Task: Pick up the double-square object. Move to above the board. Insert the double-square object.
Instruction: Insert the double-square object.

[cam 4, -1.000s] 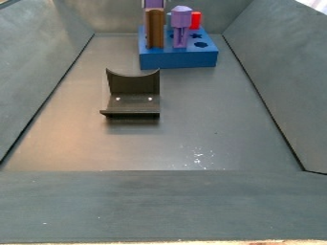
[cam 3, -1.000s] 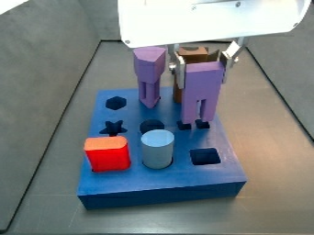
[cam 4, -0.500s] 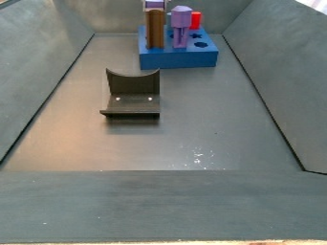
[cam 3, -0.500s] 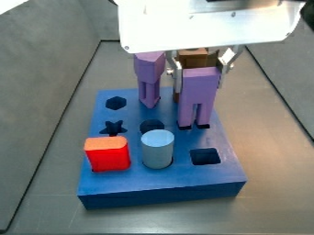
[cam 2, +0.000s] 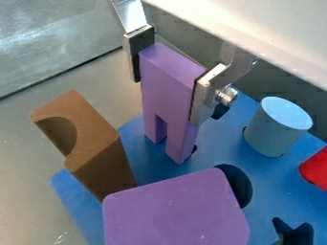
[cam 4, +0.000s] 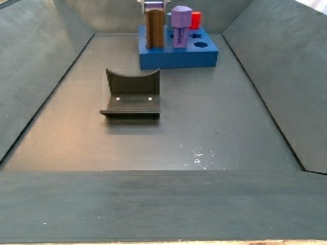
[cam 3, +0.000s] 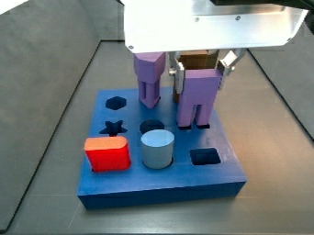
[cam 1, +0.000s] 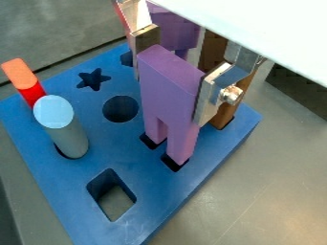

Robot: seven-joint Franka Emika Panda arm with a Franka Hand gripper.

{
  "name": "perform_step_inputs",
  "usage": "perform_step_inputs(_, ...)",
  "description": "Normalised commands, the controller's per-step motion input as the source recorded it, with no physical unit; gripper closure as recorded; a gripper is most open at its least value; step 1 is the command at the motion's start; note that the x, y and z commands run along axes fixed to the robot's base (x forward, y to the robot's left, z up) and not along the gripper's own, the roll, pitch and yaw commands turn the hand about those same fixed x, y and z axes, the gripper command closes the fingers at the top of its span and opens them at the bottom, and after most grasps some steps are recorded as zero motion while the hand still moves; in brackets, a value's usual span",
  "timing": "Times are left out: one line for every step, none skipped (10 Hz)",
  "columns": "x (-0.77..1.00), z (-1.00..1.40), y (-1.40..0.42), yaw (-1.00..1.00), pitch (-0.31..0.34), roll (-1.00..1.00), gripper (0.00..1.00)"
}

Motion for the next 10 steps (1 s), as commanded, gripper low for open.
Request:
perform_step_inputs(0.00, -0.16, -0.05, 0.00, 0.069, -0.17, 1.00)
perform_step_inputs(0.00, -0.15, -0.09, -0.01, 0.066, -0.18, 1.00)
perform_step_inputs(0.07, -0.11, -0.11, 0.00, 0.063, -0.09, 1.00)
perform_step_inputs(0.12, -0.13, -0.14, 0.00, 0.031, 0.00, 1.00)
perform_step_inputs(0.14, -0.13, -0.16, 0.00, 0.017, 0.00, 1.00)
perform_step_inputs(0.14, -0.12, -0.14, 0.00, 0.003, 0.00, 1.00)
perform_step_inputs(0.13, -0.13, -0.13, 0.00, 0.006, 0.00, 1.00)
perform_step_inputs(0.12, -0.22, -0.12, 0.00, 0.017, 0.00, 1.00)
perform_step_inputs(0.14, -0.35, -0.09, 0.00, 0.043, 0.00, 1.00)
perform_step_inputs(0.16, -0.47, -0.08, 0.00, 0.051, 0.01, 1.00)
